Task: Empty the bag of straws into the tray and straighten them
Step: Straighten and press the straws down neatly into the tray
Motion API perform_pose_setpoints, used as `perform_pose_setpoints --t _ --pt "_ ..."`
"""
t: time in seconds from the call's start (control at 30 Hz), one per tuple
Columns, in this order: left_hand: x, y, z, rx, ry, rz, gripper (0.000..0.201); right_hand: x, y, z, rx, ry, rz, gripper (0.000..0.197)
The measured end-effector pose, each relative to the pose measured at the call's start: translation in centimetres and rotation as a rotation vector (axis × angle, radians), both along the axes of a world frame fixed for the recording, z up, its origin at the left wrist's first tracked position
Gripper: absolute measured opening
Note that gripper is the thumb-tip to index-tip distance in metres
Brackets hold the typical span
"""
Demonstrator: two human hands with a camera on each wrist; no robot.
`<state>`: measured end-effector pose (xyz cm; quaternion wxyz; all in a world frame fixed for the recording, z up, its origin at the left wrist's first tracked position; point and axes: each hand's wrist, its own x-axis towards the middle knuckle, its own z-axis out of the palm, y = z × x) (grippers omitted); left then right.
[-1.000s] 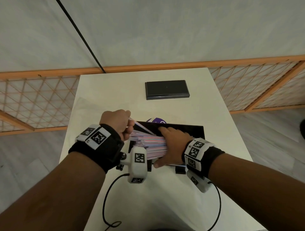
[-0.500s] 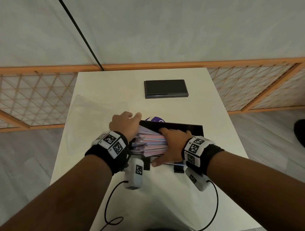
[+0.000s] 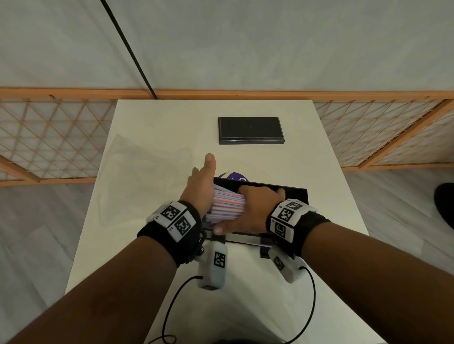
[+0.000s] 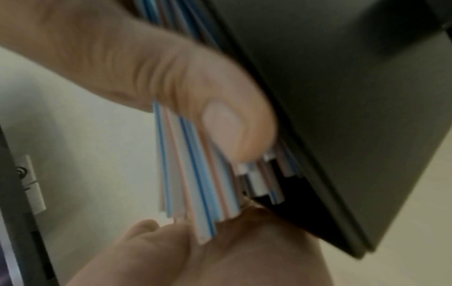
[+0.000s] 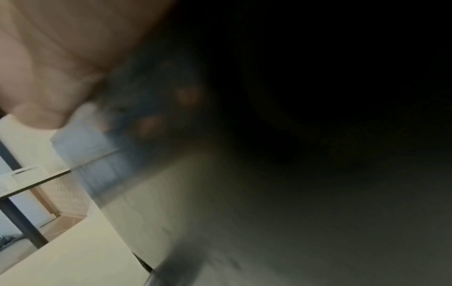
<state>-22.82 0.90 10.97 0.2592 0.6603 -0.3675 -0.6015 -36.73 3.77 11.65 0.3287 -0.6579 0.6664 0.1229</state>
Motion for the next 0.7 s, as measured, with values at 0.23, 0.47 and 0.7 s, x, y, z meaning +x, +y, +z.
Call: perform_pose_setpoints --t 0.23,0.47,0.7 --pt "-0.5 0.8 2.3 -0.182 -0.167 -0.147 0.057 0.3 0.2 0.0 -0.117 0.061 0.011 0.08" --pt "-0.1 0.8 1.2 -0.177 -0.158 -0.207 0.091 -0.9 0.7 -0.7 -0.054 0.09 0.079 0.109" --pt "0.1 0.9 0.2 -0.231 -0.188 -0.185 0.065 -1.8 0.2 -0.7 0.077 -0.047 0.032 0.106"
